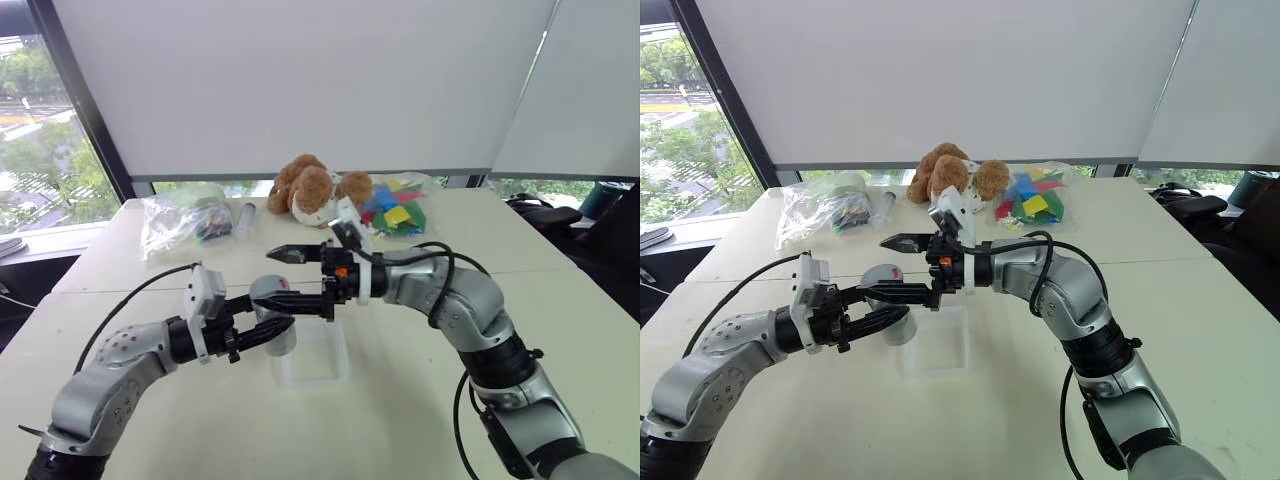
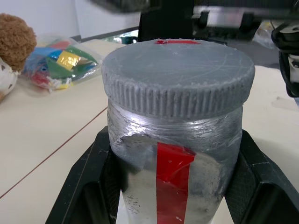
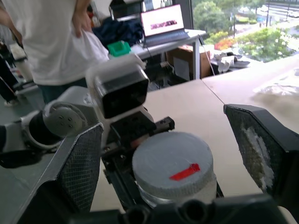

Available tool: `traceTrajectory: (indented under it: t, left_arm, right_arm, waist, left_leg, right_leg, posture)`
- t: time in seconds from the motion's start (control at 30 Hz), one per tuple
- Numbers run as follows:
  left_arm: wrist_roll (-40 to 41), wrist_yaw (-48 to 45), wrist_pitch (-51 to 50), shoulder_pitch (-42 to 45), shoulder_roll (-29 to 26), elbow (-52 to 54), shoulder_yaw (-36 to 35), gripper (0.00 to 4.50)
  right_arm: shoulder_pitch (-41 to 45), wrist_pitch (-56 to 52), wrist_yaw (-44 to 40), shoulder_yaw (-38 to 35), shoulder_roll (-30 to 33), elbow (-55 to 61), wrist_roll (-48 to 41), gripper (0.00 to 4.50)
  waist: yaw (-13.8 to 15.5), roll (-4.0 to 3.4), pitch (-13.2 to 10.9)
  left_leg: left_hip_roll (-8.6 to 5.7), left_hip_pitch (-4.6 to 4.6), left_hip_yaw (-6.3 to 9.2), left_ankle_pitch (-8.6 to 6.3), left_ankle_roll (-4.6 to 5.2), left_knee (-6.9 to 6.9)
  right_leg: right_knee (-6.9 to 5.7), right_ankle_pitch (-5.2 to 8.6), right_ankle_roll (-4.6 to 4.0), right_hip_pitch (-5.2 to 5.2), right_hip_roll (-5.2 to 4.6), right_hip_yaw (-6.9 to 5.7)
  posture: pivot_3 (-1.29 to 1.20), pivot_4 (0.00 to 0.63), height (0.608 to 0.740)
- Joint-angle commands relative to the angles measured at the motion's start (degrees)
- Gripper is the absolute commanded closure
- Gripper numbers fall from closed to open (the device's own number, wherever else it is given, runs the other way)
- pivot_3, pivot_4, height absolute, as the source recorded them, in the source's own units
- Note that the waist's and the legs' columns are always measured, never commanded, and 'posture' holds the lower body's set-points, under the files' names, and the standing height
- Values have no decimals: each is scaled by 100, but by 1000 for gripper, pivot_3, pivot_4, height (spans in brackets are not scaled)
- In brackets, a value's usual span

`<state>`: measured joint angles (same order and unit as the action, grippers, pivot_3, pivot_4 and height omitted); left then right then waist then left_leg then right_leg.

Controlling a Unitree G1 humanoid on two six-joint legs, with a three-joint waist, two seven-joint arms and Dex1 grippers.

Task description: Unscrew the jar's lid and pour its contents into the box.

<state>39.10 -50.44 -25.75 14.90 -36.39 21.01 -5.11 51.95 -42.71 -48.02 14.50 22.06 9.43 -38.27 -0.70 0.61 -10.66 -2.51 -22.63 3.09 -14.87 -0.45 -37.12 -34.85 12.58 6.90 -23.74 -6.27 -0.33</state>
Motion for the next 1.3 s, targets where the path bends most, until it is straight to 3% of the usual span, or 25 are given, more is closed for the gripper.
traceTrajectory:
  t: [0.03,0.4,0.5,0.6,0.73,0.93,1.03,1.2,1.3]
  left_arm:
    - [-38,14,86,-10,29,285,4,2319]
    - [-157,16,102,-126,100,414,41,2319]
    - [-169,19,97,-88,113,424,59,2319]
    - [-178,9,100,-10,122,429,90,2319]
    - [-172,-62,120,74,93,440,105,2319]
    - [21,-862,166,254,-121,413,220,2319]
    - [155,-1301,174,410,-198,501,340,2319]
    - [343,-1438,-8,602,-130,624,400,2319]
    - [314,-1312,-16,620,-65,608,346,2319]
  right_arm:
    - [202,36,-185,-16,-73,-25,119,0]
    - [240,46,-600,62,-218,-244,450,0]
    - [214,6,-773,74,-160,-262,484,871]
    - [214,-31,-932,68,-138,-290,493,2244]
    - [274,14,-1247,-31,-111,-405,426,2237]
    - [568,679,-3450,104,304,-843,231,2237]
    - [777,1044,-4143,187,318,-1149,374,2237]
    - [941,1327,-4338,131,208,-1448,534,2237]
    - [927,1289,-4138,-64,200,-1414,487,795]
  waist:
    - [-6,0,0]
    - [-12,0,0]
    - [-9,0,0]
    - [-9,0,0]
    - [-10,0,0]
    - [-10,0,-1]
    - [-21,0,-1]
    - [-26,0,-2]
    - [-21,0,-2]
  left_leg:
    - [0,0,-1,0,0,0]
    - [9,-3,-1,3,-5,1]
    - [9,-4,0,4,-6,1]
    - [9,-4,0,4,-6,1]
    - [9,-5,0,4,-6,1]
    - [9,-11,0,5,-7,-2]
    - [14,-10,0,5,-7,-1]
    - [25,-10,2,5,-8,0]
    - [26,-12,2,6,-10,0]
  right_leg:
    - [-8,0,0,-5,0,1]
    - [-27,1,0,-24,13,4]
    - [-27,1,0,-24,13,4]
    - [-27,1,0,-25,13,5]
    - [-27,1,0,-26,14,5]
    - [-27,1,0,-27,16,4]
    - [-26,1,0,-27,23,4]
    - [-29,1,-2,-32,35,5]
    - [-30,0,-2,-34,35,6]
  posture:
    - [0,150,740]
    - [0,150,740]
    - [0,150,740]
    - [0,150,740]
    - [0,150,740]
    - [0,150,740]
    - [0,150,740]
    - [0,150,740]
    - [0,150,740]
